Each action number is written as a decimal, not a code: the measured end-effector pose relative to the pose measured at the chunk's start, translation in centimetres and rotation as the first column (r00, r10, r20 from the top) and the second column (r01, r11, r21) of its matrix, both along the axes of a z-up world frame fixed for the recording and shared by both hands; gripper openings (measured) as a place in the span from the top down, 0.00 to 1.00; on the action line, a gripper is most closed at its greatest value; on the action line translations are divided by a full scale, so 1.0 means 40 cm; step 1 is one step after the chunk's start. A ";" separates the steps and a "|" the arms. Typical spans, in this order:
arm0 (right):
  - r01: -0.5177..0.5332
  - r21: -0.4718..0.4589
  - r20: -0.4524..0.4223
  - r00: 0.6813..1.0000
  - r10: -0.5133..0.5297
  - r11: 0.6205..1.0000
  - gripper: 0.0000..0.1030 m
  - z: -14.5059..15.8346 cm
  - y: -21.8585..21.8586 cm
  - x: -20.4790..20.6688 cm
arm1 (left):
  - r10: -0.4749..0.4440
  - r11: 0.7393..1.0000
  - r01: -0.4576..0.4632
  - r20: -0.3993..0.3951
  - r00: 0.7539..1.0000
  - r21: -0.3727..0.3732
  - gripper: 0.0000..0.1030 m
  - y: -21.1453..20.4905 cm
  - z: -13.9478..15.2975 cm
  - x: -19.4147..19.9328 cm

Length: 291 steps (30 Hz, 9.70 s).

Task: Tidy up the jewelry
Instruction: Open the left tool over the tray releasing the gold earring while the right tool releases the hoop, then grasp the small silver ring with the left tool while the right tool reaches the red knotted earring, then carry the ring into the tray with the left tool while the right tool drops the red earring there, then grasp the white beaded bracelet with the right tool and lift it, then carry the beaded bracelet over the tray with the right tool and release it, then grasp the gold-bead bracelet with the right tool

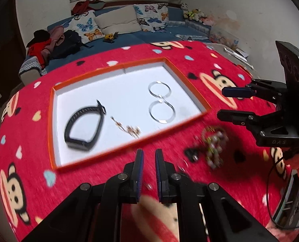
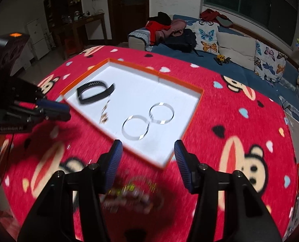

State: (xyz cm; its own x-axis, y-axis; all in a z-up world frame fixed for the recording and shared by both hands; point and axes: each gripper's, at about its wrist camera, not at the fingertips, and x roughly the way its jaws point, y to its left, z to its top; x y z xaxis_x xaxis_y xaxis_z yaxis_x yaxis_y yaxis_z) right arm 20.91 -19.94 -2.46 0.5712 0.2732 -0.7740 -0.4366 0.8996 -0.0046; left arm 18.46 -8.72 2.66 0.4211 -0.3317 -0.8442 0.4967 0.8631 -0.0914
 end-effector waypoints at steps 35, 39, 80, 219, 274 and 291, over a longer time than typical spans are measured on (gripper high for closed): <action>-0.005 0.105 -0.066 0.998 0.012 0.994 0.49 -0.122 -0.020 -0.120 | -0.182 0.980 0.182 -0.008 0.983 0.077 0.58 -0.147 -0.165 -0.044; -0.005 0.103 -0.068 0.998 0.012 0.995 0.49 -0.125 -0.020 -0.113 | -0.209 0.973 0.207 0.008 0.978 0.105 0.66 -0.162 -0.170 -0.047; -0.098 0.032 -0.066 0.993 0.100 0.995 0.85 -0.120 0.044 -0.052 | -0.118 0.993 0.120 0.108 0.987 -0.014 0.82 -0.069 -0.051 -0.025; -0.086 0.207 0.196 0.980 0.045 0.975 0.90 0.168 0.007 0.014 | 0.066 0.994 -0.047 0.197 0.978 -0.096 0.93 0.061 0.028 -0.003; -0.029 0.146 0.003 1.000 0.029 0.989 0.66 0.000 0.117 0.216 | 0.087 0.993 -0.083 0.045 0.995 -0.081 0.90 0.043 -0.071 0.113; 0.069 0.071 -0.075 0.995 -0.063 0.995 0.60 -0.117 -0.072 -0.069 | -0.049 0.993 0.050 0.011 0.999 -0.109 0.90 -0.066 -0.091 -0.105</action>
State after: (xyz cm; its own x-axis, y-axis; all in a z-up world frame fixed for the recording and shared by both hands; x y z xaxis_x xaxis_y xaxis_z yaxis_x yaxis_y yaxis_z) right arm 18.14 -22.82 -7.14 0.5330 0.2941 -0.7934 -0.3729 0.9233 0.0918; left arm 14.27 -11.37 -0.98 0.4092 -0.4422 -0.7981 0.5395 0.8227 -0.1793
